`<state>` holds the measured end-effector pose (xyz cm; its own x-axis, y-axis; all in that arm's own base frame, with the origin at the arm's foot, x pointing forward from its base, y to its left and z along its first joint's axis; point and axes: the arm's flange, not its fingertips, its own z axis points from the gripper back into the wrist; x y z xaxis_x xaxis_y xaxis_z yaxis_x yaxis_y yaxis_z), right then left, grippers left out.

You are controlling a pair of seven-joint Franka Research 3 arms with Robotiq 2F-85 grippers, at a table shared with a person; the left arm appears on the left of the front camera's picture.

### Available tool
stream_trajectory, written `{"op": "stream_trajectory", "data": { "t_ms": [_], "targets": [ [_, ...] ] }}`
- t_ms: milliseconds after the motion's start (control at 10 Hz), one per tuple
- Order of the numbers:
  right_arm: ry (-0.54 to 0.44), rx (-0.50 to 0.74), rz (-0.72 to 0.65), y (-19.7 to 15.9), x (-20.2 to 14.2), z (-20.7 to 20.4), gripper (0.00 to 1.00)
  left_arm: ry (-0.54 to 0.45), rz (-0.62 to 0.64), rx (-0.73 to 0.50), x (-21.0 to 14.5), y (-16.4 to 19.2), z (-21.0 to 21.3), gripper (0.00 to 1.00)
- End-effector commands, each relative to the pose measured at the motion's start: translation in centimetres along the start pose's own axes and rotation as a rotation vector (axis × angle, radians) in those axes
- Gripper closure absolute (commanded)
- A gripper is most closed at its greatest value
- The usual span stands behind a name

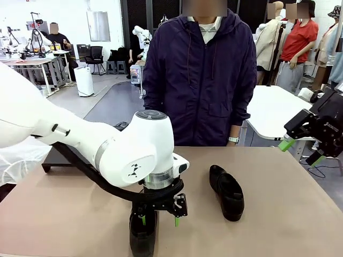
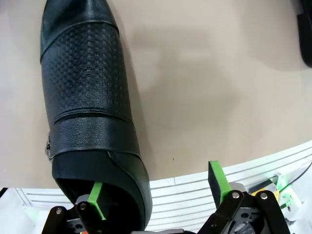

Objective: Organize the shoes by placing them on the stand.
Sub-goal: Place the Shoe from the middle of the table onto the Shoes Stand.

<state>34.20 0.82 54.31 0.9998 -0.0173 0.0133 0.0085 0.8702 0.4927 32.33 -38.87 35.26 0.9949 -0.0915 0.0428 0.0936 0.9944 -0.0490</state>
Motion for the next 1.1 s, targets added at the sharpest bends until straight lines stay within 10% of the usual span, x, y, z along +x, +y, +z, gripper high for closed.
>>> {"op": "stream_trajectory", "data": {
  "t_ms": [0,100,1000],
  "targets": [
    [0.003,0.006,0.007,0.23,0.23,0.28,0.00,-0.015,0.024,0.000,0.20,-0.59,0.17,0.60],
    [0.003,0.006,0.007,0.23,0.23,0.28,0.00,-0.010,0.021,0.006,0.15,-0.56,0.15,1.00],
    [0.003,0.006,0.007,0.23,0.23,0.28,0.00,-0.006,0.024,0.020,-0.14,0.12,0.09,1.00]
  ]
}}
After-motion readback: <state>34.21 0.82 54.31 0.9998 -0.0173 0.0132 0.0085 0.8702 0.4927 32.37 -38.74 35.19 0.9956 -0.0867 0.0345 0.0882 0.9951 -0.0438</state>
